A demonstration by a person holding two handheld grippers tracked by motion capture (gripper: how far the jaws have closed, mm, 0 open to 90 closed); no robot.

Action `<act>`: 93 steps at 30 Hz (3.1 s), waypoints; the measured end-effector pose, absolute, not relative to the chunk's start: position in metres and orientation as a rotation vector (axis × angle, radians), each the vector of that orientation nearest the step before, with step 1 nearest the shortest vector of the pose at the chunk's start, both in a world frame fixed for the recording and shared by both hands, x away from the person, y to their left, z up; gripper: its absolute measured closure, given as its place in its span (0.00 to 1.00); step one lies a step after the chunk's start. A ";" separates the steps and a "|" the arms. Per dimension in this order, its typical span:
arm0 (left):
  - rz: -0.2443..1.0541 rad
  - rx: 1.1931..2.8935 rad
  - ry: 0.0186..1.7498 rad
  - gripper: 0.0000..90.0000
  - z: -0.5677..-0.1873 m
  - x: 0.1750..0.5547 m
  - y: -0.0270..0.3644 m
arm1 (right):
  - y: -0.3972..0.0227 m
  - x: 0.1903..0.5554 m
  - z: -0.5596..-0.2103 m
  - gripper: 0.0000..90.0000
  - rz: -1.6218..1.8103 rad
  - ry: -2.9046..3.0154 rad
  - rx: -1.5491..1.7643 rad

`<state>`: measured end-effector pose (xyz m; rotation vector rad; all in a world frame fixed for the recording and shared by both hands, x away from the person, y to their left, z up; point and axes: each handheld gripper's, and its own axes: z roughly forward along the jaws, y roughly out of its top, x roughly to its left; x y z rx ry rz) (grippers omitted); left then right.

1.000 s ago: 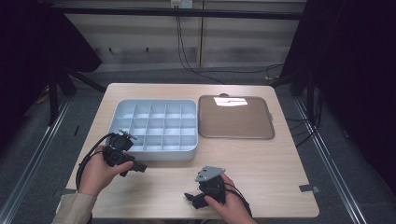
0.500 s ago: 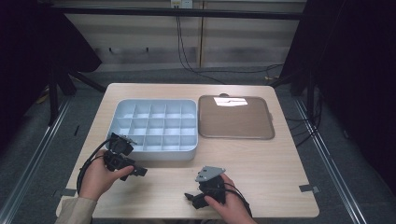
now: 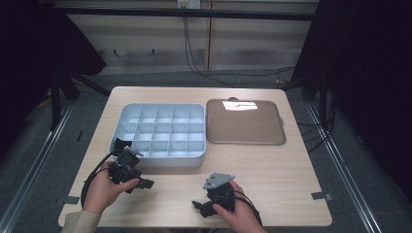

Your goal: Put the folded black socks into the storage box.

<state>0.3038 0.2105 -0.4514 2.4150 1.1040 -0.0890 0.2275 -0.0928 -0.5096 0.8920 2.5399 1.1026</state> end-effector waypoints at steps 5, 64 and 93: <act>-0.088 2.426 1.070 0.36 -0.455 0.301 0.211 | -0.093 0.227 -0.510 0.15 1.103 2.540 0.892; 0.234 2.340 0.749 0.18 -0.498 0.275 0.215 | -0.092 0.227 -0.510 0.15 1.104 2.543 0.888; 0.269 2.246 0.684 0.15 -0.508 0.276 0.223 | -0.092 0.226 -0.510 0.15 1.104 2.545 0.893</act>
